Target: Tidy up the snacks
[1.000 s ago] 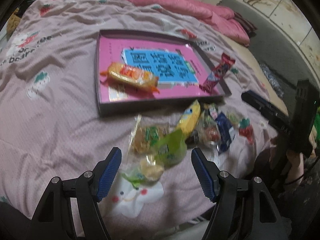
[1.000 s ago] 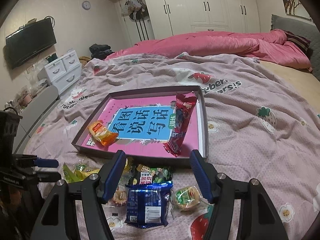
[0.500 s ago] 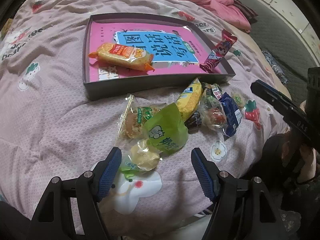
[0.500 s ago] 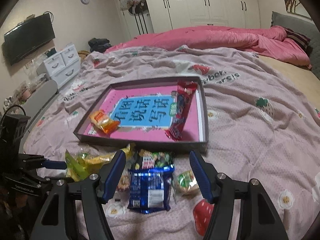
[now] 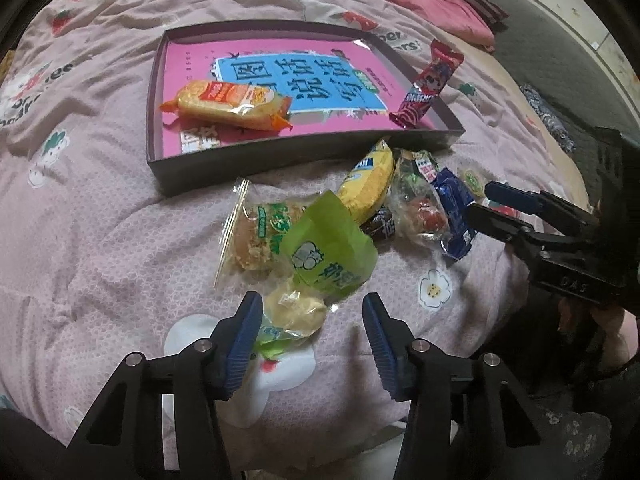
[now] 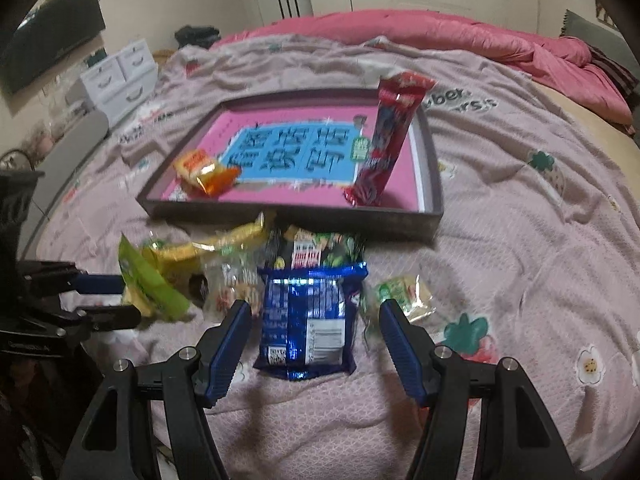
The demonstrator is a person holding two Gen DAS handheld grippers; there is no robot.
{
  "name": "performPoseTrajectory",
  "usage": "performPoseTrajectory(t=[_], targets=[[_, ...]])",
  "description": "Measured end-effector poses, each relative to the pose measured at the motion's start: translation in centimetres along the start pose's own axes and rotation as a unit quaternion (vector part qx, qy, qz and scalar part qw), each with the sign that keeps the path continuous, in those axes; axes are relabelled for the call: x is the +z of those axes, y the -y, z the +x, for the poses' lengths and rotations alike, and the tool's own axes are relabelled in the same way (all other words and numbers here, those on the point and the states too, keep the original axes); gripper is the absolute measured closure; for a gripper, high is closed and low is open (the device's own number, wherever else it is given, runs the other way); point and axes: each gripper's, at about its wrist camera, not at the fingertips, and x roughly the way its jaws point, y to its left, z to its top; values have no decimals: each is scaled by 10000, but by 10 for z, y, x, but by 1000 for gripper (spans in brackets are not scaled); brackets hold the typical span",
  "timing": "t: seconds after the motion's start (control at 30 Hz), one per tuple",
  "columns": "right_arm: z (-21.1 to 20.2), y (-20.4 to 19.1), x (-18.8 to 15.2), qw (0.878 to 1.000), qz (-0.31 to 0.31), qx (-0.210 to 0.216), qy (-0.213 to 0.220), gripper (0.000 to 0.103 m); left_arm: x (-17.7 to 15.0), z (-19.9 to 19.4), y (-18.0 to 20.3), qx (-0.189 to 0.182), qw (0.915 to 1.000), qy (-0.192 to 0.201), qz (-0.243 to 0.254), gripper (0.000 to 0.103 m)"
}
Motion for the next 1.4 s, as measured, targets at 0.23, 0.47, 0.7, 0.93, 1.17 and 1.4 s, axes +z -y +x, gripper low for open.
performPoseTrajectory(t=[0.23,0.47,0.7,0.93,1.17,1.4], targets=[[17,-4,-2,9994,-93,100,-313,48,-1,6,-3,-98,9998,-133,-55,49],[29,-1,0,9988,-10,153,-455,48,0,10,0,-148,9997,-176,-27,49],[40,-3,3,9984,-113,118,-547,47,1,18,8,-149,9995,-269,76,49],[38,-2,4,9986,-89,193,-477,50,-2,30,21,29,9983,-435,387,58],[21,5,3,9989,100,395,-235,50,-2,23,17,-93,9988,-321,348,67],[5,20,7,9967,503,617,125,50,-2,1,21,-319,9987,-22,407,67]])
